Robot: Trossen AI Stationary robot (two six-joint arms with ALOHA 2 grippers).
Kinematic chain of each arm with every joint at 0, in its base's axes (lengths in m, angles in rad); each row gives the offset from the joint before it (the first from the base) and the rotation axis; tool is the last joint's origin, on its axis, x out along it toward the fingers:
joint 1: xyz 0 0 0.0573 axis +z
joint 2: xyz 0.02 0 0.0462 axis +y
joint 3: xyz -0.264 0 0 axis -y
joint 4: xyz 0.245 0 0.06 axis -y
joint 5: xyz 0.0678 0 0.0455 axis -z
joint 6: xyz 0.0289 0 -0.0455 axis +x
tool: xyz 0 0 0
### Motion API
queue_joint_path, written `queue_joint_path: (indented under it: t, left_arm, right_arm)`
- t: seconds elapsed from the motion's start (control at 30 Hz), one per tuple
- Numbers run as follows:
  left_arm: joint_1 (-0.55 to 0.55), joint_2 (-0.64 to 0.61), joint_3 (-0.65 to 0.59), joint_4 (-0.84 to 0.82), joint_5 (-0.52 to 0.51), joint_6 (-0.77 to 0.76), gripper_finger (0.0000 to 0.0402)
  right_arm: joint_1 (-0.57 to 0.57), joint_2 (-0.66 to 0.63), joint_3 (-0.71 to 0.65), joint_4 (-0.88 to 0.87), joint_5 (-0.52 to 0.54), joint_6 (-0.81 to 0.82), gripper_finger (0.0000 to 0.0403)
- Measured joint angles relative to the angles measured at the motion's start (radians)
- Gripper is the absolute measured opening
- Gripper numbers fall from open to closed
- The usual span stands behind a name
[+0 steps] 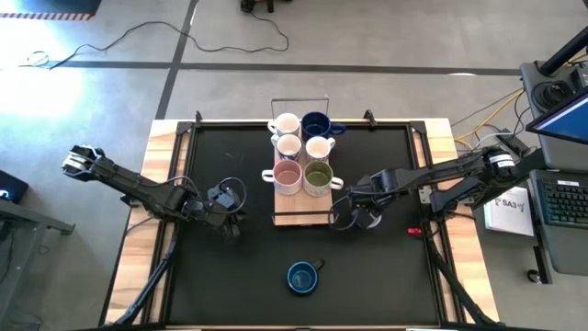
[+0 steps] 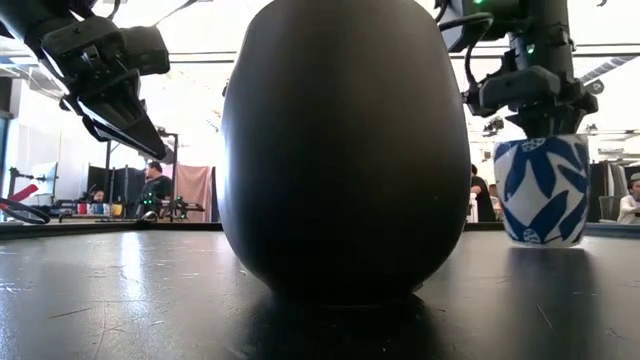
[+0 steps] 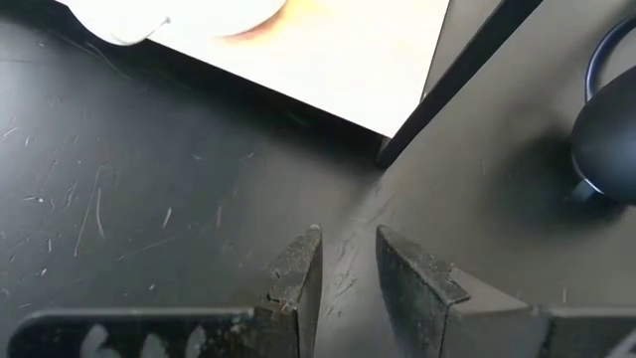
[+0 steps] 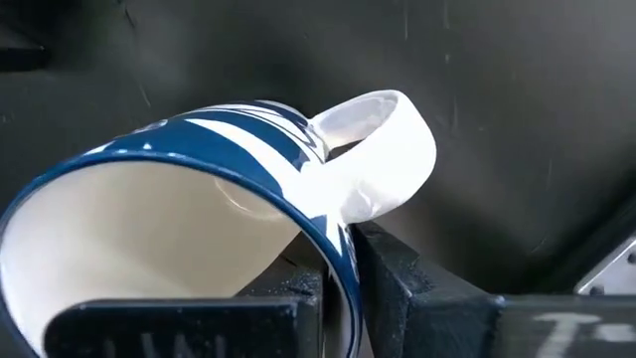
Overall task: Place coffee mugs
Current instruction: Put the blue patterned mug on the shelf
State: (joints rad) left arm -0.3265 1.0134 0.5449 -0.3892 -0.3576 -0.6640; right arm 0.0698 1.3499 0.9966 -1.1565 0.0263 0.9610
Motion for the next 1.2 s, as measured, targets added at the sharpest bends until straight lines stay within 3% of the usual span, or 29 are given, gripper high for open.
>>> queue_joint_path:
  t: [0.33,0.57,0.83,1.2]
  left_arm:
    - [0.0,0.0,0.0,-0.003,0.0,0.0,0.008]
    - [0.0,0.0,0.0,-0.003,0.0,-0.002,0.008]
    - [0.0,0.0,0.0,-0.002,0.0,-0.026,0.008]
    - [0.0,0.0,0.0,-0.002,0.0,-0.045,0.008]
  right_arm:
    - [-0.028,0.0,-0.002,0.001,0.026,-0.12,0.0092]
    - [-0.028,0.0,0.019,-0.121,0.037,-0.318,0.0138]
    - [-0.028,0.0,0.114,-0.235,0.127,-0.457,0.0152]
    - [-0.027,0.001,0.152,-0.103,0.134,-1.052,0.0137]
